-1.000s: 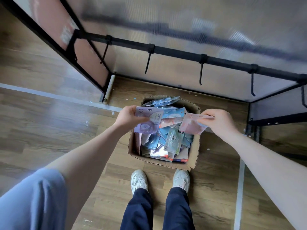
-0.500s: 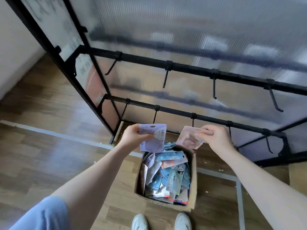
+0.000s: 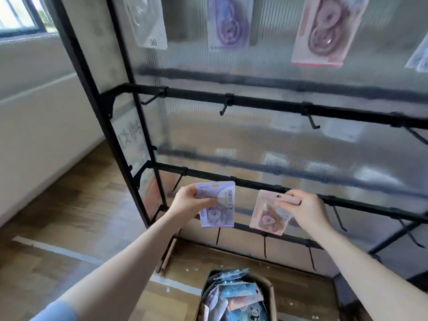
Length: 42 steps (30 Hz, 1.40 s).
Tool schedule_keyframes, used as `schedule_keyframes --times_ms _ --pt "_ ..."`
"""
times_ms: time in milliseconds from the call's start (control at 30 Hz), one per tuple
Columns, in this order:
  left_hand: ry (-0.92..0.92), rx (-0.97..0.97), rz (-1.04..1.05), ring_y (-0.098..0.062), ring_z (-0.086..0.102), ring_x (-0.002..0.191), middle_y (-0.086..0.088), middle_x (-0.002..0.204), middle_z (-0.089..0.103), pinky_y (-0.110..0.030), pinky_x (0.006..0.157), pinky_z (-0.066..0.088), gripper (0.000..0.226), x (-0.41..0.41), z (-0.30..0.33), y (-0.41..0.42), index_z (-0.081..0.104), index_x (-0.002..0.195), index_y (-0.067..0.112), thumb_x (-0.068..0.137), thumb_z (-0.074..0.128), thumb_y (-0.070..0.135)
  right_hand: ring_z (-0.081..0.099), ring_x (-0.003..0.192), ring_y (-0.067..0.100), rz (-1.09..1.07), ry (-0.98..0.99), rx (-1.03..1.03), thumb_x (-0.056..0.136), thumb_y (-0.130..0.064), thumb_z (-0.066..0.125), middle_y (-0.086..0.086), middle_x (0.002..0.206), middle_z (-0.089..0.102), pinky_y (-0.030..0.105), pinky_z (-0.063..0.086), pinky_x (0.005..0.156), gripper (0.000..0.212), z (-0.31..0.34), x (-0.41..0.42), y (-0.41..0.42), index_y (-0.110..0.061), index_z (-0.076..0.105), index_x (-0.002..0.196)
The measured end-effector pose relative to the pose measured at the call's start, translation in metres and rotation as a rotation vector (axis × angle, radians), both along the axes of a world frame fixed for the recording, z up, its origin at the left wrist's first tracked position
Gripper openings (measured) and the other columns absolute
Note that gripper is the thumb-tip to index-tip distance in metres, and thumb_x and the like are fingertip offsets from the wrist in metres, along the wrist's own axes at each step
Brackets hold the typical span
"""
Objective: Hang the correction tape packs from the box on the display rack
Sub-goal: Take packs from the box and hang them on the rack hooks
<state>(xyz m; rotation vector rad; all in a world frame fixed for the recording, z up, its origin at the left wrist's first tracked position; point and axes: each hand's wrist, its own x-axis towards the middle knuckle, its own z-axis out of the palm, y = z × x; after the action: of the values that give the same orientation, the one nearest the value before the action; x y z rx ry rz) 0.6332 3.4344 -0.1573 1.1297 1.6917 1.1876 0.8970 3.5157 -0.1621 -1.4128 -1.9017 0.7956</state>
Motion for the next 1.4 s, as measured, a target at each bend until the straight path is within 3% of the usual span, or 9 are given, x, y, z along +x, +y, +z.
schedule_keyframes --times_ms 367,533,733,800,933,1033,1133,1233,1400 --pt "0.028 0.159 -0.040 -0.009 0.070 0.070 0.002 0.079 0.074 -0.020 0.060 0.053 0.020 0.016 0.137 -0.001 0.071 0.089 0.014 0.072 0.081 0.010 0.054 0.069 0.020 -0.026 0.074 0.175 0.076 -0.007 0.074 0.006 0.072 0.065 0.028 0.036 0.057 0.009 0.146 0.017 0.004 -0.007 0.065 0.073" --pt "0.115 0.254 -0.003 -0.002 0.068 0.063 0.006 0.074 0.073 -0.018 0.060 0.050 0.015 0.021 0.191 0.000 0.069 0.091 0.015 0.079 0.074 0.007 0.053 0.066 0.008 -0.034 0.115 0.266 0.078 -0.009 0.074 -0.009 0.070 0.060 0.013 0.034 0.050 0.016 0.204 0.027 0.001 -0.017 0.061 0.073" --pt "0.124 0.339 0.006 -0.017 0.071 0.073 0.001 0.077 0.075 -0.031 0.076 0.056 0.015 0.020 0.244 -0.005 0.068 0.085 0.014 0.077 0.075 0.003 0.056 0.075 0.019 0.021 0.178 0.370 0.081 -0.008 0.071 -0.002 0.073 0.062 0.028 0.041 0.063 0.004 0.265 0.031 -0.002 -0.009 0.068 0.084" --pt "0.145 0.359 0.000 -0.018 0.071 0.074 0.000 0.078 0.075 -0.033 0.077 0.056 0.014 0.018 0.260 -0.007 0.068 0.085 0.013 0.078 0.075 0.003 0.059 0.075 0.020 0.039 0.173 0.426 0.083 -0.010 0.070 0.000 0.076 0.066 0.025 0.040 0.060 0.003 0.281 0.031 0.000 -0.009 0.069 0.085" --pt "0.165 0.397 0.007 -0.016 0.071 0.071 -0.001 0.077 0.075 -0.023 0.063 0.055 0.013 0.019 0.285 -0.010 0.067 0.089 0.008 0.079 0.074 0.003 0.062 0.079 0.016 0.062 0.238 0.455 0.084 -0.011 0.068 -0.001 0.085 0.068 0.024 0.043 0.059 0.010 0.309 0.027 0.008 -0.012 0.070 0.094" --pt "0.191 0.408 0.029 -0.022 0.072 0.078 -0.001 0.077 0.075 -0.032 0.073 0.057 0.014 0.019 0.295 -0.010 0.068 0.087 0.011 0.078 0.075 0.004 0.062 0.081 0.014 0.077 0.298 0.457 0.085 -0.012 0.067 -0.001 0.090 0.068 0.020 0.040 0.059 0.018 0.325 0.021 0.015 -0.008 0.070 0.103" --pt "0.194 0.409 0.034 -0.026 0.072 0.082 -0.003 0.081 0.075 -0.042 0.083 0.057 0.027 0.019 0.300 -0.011 0.070 0.088 0.014 0.063 0.081 0.019 0.061 0.075 0.015 0.077 0.299 0.478 0.088 -0.018 0.063 -0.004 0.078 0.068 0.023 0.038 0.057 0.009 0.337 0.015 0.018 -0.017 0.072 0.087" --pt "0.199 0.419 0.037 -0.026 0.072 0.083 -0.004 0.082 0.075 -0.044 0.083 0.056 0.036 0.020 0.300 -0.010 0.070 0.089 0.013 0.056 0.075 0.027 0.053 0.063 0.009 0.039 0.259 0.513 0.089 -0.020 0.061 -0.012 0.063 0.058 0.023 0.031 0.053 0.027 0.344 0.011 0.023 -0.028 0.058 0.063" --pt "0.214 0.419 0.058 -0.022 0.071 0.084 -0.002 0.083 0.075 -0.034 0.082 0.056 0.029 0.017 0.297 -0.006 0.071 0.088 0.013 0.061 0.081 0.015 0.059 0.081 0.013 0.005 0.265 0.554 0.084 -0.021 0.068 -0.010 0.081 0.066 0.025 0.039 0.063 0.005 0.350 0.003 0.041 -0.017 0.071 0.085"
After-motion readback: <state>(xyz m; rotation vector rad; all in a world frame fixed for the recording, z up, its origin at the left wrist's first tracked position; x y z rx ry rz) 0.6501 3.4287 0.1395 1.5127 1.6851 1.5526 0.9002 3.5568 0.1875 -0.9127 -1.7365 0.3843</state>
